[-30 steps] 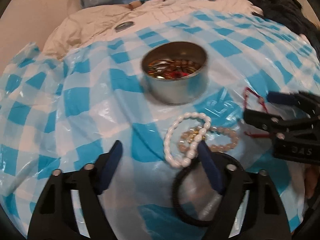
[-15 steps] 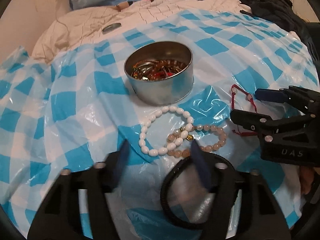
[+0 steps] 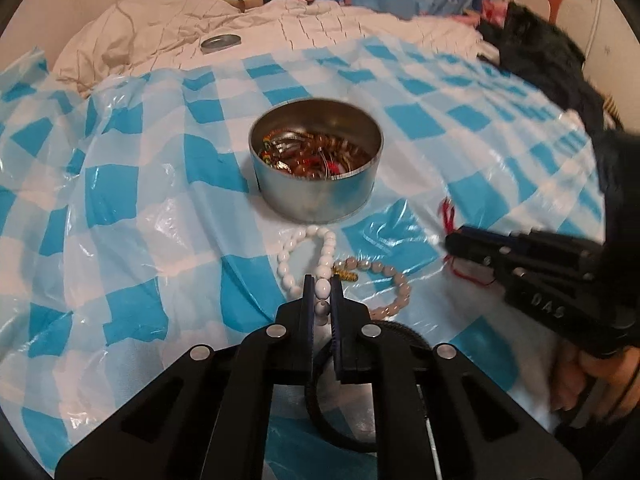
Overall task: Organize jewelry
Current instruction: 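Grasp the white pearl bracelet with the left tool while the right tool grasps the red cord, then carry the pearl bracelet and red cord into the silver tin and open both tools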
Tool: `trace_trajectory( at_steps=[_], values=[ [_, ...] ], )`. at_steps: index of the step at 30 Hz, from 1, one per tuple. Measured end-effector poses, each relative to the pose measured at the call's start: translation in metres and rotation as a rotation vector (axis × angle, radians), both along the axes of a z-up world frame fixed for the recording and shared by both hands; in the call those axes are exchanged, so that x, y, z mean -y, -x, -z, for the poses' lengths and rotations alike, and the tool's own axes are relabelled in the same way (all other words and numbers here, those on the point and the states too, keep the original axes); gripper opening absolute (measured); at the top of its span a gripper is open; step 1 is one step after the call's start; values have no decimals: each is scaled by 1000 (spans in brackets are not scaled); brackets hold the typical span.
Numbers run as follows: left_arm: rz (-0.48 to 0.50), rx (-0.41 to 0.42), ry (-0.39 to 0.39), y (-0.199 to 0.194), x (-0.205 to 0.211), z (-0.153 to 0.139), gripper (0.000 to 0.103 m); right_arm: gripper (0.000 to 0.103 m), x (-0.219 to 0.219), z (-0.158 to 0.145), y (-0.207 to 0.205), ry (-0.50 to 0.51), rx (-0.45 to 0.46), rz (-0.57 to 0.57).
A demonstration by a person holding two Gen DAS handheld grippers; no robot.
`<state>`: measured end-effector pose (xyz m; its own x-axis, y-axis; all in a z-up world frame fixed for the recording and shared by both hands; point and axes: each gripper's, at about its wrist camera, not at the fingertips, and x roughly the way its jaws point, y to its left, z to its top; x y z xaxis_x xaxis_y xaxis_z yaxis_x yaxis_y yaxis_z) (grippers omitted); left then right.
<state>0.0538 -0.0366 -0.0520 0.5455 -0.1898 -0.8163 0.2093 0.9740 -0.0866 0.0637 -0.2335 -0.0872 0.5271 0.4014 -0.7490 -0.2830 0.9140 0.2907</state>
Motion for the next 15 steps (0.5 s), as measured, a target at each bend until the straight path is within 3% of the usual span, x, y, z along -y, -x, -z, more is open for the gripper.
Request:
trace_trajectory(
  at_steps=[5,15],
  values=[
    [-36,31,57,2,-11,-12,6,12,5,-6,1,-48,22,12],
    [-65,65,93,4,-22,-25,6,12,9,-21,6,-99,78,16]
  ],
)
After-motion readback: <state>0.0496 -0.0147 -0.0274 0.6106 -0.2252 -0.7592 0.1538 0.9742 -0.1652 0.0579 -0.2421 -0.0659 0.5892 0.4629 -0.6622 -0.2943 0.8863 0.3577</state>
